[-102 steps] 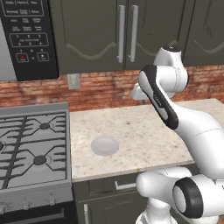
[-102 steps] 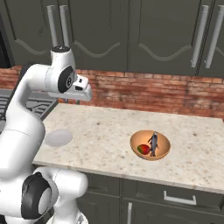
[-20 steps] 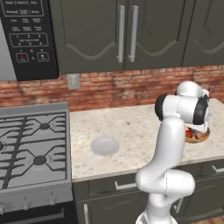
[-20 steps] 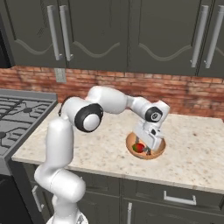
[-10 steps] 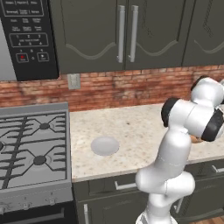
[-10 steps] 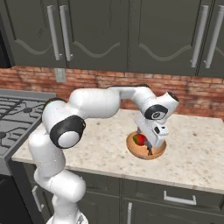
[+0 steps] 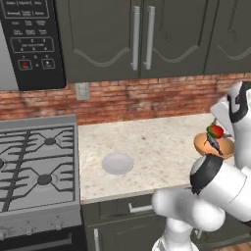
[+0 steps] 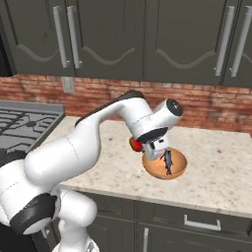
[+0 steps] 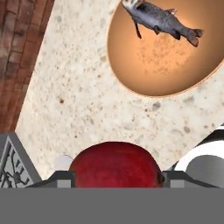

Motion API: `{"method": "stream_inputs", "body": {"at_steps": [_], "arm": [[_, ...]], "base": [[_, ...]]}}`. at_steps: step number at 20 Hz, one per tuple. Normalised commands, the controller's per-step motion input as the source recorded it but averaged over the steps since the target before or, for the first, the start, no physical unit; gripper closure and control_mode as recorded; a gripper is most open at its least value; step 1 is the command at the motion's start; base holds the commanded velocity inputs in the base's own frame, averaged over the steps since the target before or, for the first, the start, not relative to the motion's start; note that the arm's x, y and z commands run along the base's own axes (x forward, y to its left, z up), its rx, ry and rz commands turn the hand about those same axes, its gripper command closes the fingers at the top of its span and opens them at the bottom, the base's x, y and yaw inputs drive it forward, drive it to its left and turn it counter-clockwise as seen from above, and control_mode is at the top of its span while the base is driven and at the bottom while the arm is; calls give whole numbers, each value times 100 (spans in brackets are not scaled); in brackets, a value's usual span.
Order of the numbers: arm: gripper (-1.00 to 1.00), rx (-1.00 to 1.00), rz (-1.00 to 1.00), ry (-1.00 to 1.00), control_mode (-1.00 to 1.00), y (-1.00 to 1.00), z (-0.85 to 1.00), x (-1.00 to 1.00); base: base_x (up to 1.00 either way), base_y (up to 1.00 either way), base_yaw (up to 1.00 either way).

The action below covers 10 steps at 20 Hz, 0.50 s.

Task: Remove the mango from the bowl and place it on the small plate. Then place the bowl with only the fish in the microwave, close the door, and press the start button to microwave the fish.

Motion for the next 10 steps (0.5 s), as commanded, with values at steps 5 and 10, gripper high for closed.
{"method": "stream_inputs", "body": {"at_steps": [5,10], "arm": [[100,-13,-1,-7,-100,100,67,-9],[100,-11,0,3,-100,100,7,1]], "base": [[0,0,0],[0,0,0]]}}
